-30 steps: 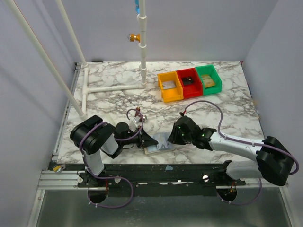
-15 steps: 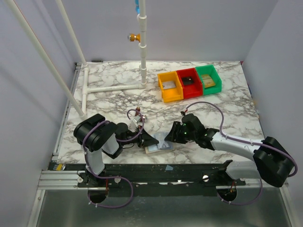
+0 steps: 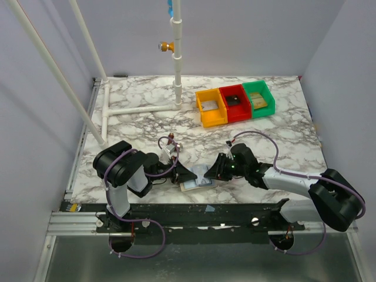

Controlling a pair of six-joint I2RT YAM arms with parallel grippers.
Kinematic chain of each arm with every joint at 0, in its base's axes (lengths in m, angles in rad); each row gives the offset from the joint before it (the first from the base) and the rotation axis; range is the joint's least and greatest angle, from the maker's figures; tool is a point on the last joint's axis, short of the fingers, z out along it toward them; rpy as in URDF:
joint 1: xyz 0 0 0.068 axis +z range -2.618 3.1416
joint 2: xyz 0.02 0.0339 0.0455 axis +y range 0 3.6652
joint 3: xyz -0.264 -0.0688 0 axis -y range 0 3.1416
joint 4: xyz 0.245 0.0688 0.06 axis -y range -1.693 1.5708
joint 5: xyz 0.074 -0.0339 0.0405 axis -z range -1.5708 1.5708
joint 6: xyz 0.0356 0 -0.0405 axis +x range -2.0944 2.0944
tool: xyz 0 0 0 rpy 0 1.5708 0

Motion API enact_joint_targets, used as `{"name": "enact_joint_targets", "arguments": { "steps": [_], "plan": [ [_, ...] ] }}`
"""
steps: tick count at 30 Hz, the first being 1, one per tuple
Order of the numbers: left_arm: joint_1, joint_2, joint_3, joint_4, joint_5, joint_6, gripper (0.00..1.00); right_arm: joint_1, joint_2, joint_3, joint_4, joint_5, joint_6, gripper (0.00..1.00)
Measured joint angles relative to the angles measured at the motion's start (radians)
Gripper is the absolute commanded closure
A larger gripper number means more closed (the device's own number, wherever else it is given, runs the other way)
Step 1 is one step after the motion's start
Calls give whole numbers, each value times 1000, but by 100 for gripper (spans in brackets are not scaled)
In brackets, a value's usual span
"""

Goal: Take the credit cards out of the card holder
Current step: Remove the credit card from the card holder.

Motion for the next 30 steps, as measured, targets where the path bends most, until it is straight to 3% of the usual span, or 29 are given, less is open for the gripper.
{"name": "enact_joint_targets", "arguments": {
  "steps": [8, 14, 24, 30],
  "plan": [
    [0, 0, 0, 0, 0, 0, 100, -13, 0, -13, 30, -7, 34, 93],
    [1, 0, -7, -4, 0, 1, 100, -18, -6, -18, 27, 3, 46, 99],
    [7, -24, -13, -107, -3, 47, 100, -19, -33, -18, -14, 73, 47, 99],
    [7, -80, -11, -212, -6, 93, 100, -19, -24, -18, -16, 74, 43, 75]
  ]
}}
